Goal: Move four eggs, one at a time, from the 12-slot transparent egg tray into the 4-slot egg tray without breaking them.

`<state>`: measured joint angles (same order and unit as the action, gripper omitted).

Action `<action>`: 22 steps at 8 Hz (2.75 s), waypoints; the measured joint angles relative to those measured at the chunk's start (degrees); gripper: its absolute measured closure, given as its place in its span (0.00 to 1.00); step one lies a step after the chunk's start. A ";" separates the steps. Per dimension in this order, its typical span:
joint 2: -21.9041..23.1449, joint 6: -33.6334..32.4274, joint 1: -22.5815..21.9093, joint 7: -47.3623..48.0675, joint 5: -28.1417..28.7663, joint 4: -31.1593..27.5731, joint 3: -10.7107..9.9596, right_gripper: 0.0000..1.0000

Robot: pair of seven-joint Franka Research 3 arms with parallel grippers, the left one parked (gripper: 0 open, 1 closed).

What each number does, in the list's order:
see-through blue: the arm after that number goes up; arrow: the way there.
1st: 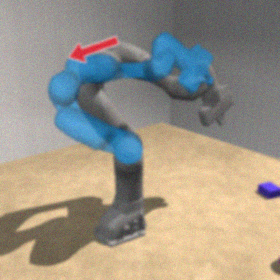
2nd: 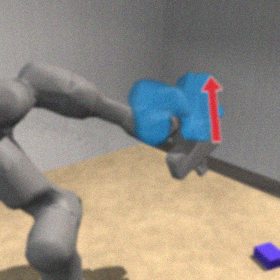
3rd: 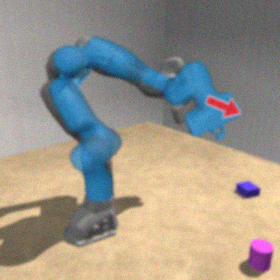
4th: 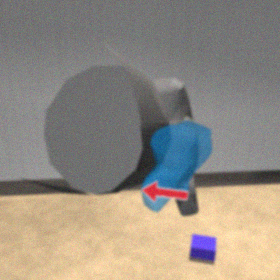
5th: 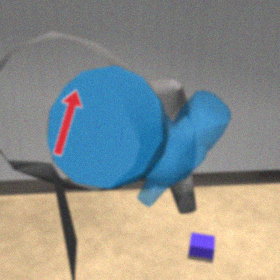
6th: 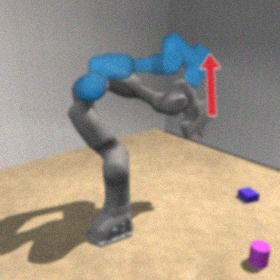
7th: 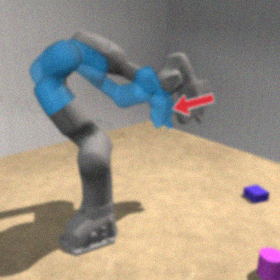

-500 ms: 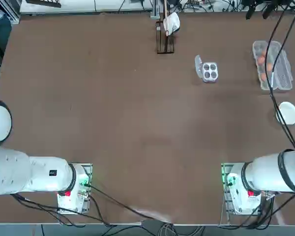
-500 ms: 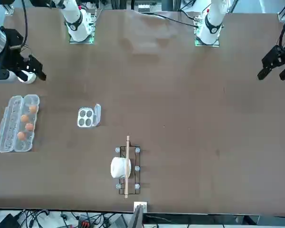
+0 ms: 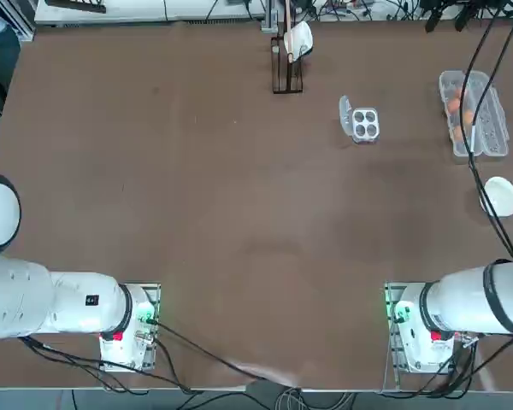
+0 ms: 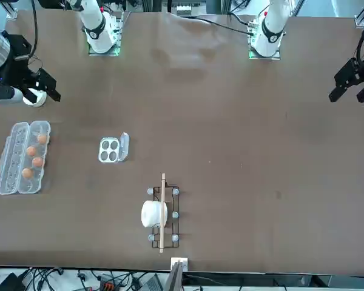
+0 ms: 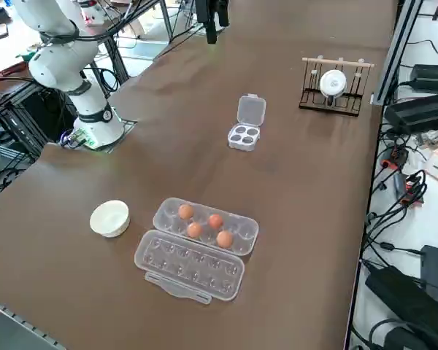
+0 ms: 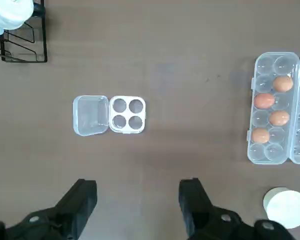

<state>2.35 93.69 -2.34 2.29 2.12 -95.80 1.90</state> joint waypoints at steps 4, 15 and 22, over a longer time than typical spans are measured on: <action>-1.05 -1.47 0.01 -0.37 -0.05 0.15 -0.04 0.00; -7.89 21.54 14.56 -70.40 -10.14 -15.65 -0.75 0.00; -13.09 44.38 24.35 -91.70 -10.19 -28.09 -0.86 0.00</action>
<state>-10.74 138.07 22.01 -89.42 -8.07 -123.89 1.05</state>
